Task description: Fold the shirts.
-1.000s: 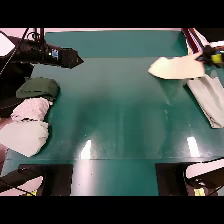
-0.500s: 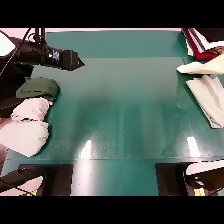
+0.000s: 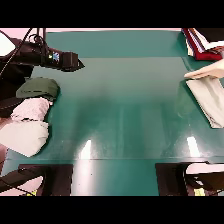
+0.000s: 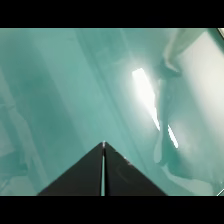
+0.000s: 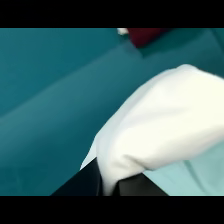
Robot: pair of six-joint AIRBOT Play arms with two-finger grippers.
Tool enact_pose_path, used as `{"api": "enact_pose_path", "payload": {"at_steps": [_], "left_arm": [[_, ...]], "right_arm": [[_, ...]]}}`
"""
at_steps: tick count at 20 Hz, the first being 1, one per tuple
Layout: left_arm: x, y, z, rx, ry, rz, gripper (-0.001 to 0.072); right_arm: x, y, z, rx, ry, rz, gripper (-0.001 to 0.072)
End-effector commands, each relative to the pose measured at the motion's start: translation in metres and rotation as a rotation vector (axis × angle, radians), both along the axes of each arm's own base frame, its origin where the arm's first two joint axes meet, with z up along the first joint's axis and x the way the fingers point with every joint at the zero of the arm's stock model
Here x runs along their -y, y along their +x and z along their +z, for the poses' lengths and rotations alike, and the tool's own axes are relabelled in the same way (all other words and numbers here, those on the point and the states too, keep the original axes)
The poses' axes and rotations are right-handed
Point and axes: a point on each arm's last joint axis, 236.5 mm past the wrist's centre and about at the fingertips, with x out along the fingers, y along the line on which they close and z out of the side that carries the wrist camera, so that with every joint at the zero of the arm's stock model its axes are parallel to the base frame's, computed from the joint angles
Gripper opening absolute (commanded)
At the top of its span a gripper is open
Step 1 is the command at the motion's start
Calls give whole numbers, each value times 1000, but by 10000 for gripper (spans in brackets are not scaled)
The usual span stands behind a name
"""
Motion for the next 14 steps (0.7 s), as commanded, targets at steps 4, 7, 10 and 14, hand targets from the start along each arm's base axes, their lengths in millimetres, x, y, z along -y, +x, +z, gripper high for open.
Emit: {"api": "enact_pose_path", "payload": {"at_steps": [4, 7, 10, 14], "left_arm": [[0, -7, -6, -28, 16, -19, 22], [0, -7, -6, -23, 21, -25, 22], [0, -7, -6, -22, 21, -26, 23], [0, -7, -6, -17, 24, -30, 22]], "right_arm": [[28, -102, -84, -293, 67, -142, 18], [35, -142, -115, -378, 121, -198, 487], [41, -173, -125, -416, 152, -254, 630], [34, -158, -82, -294, 99, -248, 624]]}}
